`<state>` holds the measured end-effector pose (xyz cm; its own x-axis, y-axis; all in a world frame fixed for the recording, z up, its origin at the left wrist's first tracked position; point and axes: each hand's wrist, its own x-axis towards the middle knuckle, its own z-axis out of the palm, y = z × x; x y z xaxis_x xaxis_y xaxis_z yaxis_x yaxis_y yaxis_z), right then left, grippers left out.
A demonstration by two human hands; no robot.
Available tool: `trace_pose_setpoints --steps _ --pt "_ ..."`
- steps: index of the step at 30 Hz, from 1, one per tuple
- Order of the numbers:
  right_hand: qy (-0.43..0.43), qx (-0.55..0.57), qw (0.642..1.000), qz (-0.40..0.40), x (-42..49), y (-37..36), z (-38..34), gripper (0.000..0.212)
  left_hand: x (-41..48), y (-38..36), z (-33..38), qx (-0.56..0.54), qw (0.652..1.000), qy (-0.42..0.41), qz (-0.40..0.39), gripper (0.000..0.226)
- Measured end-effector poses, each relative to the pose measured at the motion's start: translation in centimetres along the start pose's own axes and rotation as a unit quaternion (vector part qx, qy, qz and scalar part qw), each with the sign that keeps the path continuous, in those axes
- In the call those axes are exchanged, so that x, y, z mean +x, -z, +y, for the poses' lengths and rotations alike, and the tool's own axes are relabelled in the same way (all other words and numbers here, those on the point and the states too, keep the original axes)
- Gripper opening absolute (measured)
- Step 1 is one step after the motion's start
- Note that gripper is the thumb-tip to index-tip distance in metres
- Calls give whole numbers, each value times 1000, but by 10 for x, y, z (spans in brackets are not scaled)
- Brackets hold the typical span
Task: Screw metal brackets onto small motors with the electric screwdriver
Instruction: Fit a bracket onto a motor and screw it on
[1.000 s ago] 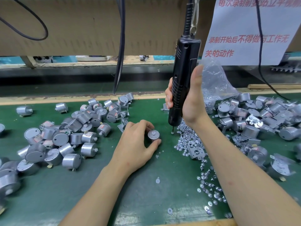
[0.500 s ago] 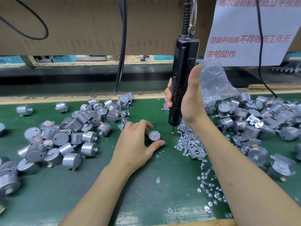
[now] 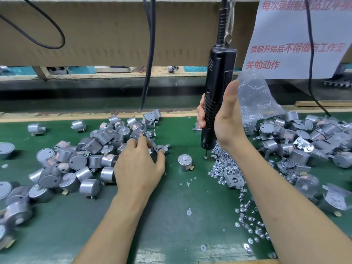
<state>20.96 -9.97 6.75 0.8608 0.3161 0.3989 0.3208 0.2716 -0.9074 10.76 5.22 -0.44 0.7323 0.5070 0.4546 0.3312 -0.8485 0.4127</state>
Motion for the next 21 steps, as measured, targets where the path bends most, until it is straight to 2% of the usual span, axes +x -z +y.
trace_pose_setpoints --steps 3,6,8,11,14,17,19,21 --pt "-1 3 1000 -4 -1 -1 0 79 -2 -2 1 -3 998 -60 -9 26" --pt "-3 7 1000 -3 -1 -2 0 79 -2 -6 1 29 996 -58 -58 23" --pt "-3 9 1000 -5 -1 -3 -1 79 -2 -7 -1 27 995 -84 -50 19" --pt "-1 7 1000 -9 -2 -3 -1 79 0 -6 0 -32 991 -128 -9 17" --pt "0 6 1000 -13 -3 -5 -1 78 0 -4 4 -131 985 -117 -2 15" --pt "1 7 1000 -12 -4 -6 -2 79 -2 -1 9 -225 971 -82 -12 26" --pt "0 5 1000 -13 -4 -7 -2 79 -4 -1 11 -255 964 -69 -18 32" --pt "0 8 1000 -15 -5 -7 -2 79 -5 -1 12 -265 962 -50 -37 25"
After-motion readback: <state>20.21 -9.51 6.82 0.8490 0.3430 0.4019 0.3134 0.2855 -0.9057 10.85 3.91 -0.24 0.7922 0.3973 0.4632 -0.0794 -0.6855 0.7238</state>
